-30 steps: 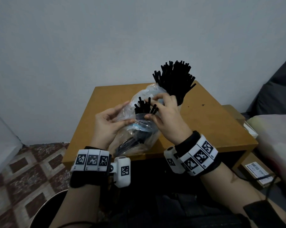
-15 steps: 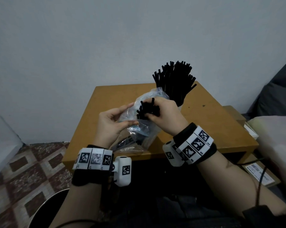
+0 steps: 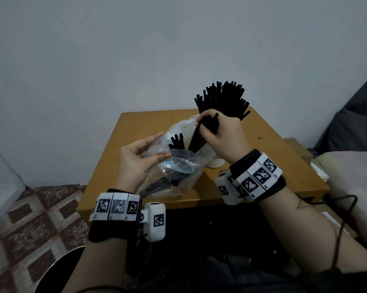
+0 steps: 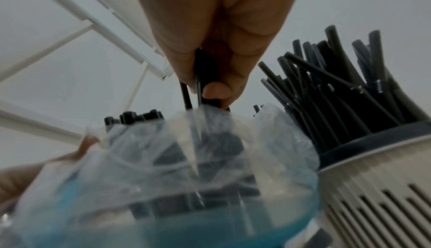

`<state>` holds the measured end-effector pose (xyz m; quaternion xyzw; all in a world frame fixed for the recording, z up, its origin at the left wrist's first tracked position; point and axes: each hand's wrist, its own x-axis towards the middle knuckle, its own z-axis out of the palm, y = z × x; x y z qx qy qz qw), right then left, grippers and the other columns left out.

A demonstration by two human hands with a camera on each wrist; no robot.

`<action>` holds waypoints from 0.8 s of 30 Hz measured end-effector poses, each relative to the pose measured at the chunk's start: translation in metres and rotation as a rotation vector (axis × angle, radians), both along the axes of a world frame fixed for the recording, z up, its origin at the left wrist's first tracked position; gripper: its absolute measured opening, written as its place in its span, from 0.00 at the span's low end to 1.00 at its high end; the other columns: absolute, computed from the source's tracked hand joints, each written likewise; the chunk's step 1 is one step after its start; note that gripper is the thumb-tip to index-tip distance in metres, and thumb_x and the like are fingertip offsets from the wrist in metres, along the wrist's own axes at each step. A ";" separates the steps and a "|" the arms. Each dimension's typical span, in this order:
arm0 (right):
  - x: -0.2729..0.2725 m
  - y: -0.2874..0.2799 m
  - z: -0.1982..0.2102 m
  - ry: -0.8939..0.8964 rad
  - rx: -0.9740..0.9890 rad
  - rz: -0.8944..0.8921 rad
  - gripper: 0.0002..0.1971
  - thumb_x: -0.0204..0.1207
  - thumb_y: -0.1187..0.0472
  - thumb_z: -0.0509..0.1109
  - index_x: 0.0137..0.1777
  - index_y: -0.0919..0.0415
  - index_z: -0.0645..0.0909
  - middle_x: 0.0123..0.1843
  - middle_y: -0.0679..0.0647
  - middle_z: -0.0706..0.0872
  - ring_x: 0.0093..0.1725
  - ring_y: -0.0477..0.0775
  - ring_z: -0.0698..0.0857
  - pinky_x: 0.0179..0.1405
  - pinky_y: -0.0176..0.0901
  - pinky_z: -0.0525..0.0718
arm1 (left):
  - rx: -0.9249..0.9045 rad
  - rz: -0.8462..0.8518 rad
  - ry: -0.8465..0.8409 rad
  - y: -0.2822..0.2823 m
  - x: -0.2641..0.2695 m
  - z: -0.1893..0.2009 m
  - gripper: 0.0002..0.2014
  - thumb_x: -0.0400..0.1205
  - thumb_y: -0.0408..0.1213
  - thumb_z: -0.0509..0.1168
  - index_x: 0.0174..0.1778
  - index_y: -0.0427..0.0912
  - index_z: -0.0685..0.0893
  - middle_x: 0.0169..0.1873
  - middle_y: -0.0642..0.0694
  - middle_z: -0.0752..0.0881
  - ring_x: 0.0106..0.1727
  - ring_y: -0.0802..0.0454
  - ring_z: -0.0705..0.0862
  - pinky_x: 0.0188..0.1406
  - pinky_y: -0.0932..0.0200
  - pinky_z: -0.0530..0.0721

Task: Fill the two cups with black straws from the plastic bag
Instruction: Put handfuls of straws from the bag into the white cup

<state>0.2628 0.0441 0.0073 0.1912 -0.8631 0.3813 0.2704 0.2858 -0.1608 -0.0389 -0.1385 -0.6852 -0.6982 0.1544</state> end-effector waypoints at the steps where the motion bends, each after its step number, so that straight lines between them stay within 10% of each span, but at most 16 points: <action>1: -0.001 0.001 0.003 -0.014 -0.052 0.004 0.08 0.79 0.61 0.67 0.55 0.61 0.83 0.41 0.52 0.87 0.35 0.41 0.84 0.34 0.26 0.81 | 0.000 0.004 0.002 0.000 0.000 0.000 0.29 0.66 0.17 0.74 0.62 0.41 0.82 0.40 0.67 0.90 0.46 0.69 0.88 0.46 0.74 0.83; 11: -0.007 0.001 0.017 -0.271 -0.375 0.206 0.13 0.77 0.60 0.72 0.47 0.73 0.85 0.43 0.68 0.89 0.44 0.66 0.89 0.45 0.58 0.87 | 0.067 0.020 -0.022 -0.001 0.004 0.005 0.26 0.62 0.27 0.75 0.58 0.43 0.85 0.49 0.53 0.89 0.40 0.61 0.90 0.46 0.67 0.87; 15: -0.007 0.000 0.018 -0.163 -0.100 0.077 0.12 0.79 0.54 0.69 0.50 0.62 0.86 0.42 0.55 0.90 0.38 0.46 0.87 0.38 0.41 0.86 | 0.043 0.038 -0.017 -0.003 0.003 0.004 0.27 0.65 0.22 0.75 0.61 0.38 0.84 0.49 0.57 0.87 0.39 0.63 0.90 0.45 0.72 0.84; 24: -0.009 0.007 0.039 0.048 0.078 0.024 0.15 0.80 0.52 0.67 0.37 0.62 0.81 0.28 0.43 0.79 0.30 0.36 0.80 0.27 0.26 0.74 | 0.024 0.066 -0.052 -0.007 0.002 0.004 0.28 0.63 0.28 0.76 0.62 0.37 0.85 0.44 0.66 0.90 0.45 0.61 0.90 0.58 0.60 0.85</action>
